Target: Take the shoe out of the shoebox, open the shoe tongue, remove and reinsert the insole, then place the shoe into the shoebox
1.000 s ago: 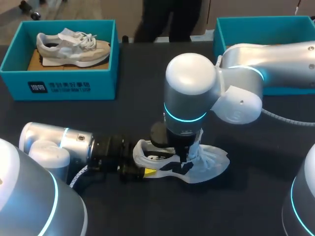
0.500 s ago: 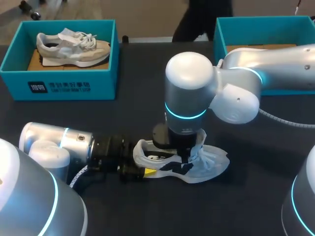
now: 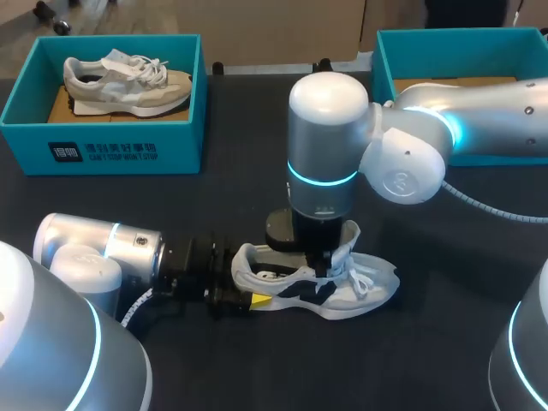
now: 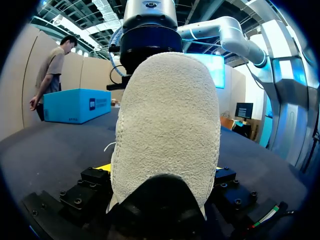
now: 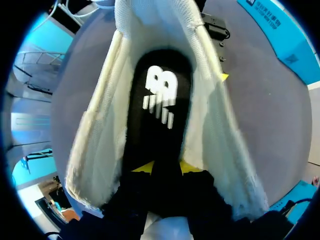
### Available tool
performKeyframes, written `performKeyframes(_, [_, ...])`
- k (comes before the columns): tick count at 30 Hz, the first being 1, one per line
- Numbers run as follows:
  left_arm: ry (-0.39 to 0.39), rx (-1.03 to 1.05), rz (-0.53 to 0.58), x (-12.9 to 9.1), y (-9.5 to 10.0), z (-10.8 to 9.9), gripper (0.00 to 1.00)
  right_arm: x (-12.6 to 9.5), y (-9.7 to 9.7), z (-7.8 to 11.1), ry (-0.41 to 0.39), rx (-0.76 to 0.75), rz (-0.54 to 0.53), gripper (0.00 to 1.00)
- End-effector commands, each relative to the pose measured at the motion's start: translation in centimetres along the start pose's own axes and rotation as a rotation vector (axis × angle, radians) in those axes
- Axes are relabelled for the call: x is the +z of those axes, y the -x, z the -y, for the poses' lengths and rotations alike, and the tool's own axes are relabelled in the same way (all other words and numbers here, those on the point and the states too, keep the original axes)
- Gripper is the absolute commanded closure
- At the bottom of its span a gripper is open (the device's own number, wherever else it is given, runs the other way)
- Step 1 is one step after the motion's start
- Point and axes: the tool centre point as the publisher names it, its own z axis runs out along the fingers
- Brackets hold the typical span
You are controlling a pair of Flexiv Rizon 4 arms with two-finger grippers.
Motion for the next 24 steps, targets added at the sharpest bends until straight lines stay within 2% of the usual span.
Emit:
performKeyframes(1, [0.0,0.0,0.002,0.2,0.1,-0.1,1.0,1.6,-1.4,-0.1,-0.001,0.008,0.013,0.75])
performKeyframes(9, [0.0,0.0,0.002,0.2,0.1,-0.1,1.0,1.7,-1.6,-0.4,0.018,0.004,-0.003,0.78])
performKeyframes(10, [0.0,0.0,0.002,0.2,0.1,-0.1,1.0,1.8,-1.6,-0.4,0.021,0.003,-0.009,0.8])
performKeyframes(12, [0.0,0.0,0.002,0.2,0.1,-0.1,1.0,2.3,-1.4,-0.6,0.045,-0.007,-0.029,1.0])
performKeyframes(16, [0.0,0.0,0.002,0.2,0.1,-0.1,1.0,2.3,-1.6,-0.5,0.087,-0.014,-0.04,1.0])
performKeyframes(24, [0.0,0.0,0.002,0.2,0.1,-0.1,1.0,0.5,-2.5,0.4,0.163,-0.014,0.008,1.0])
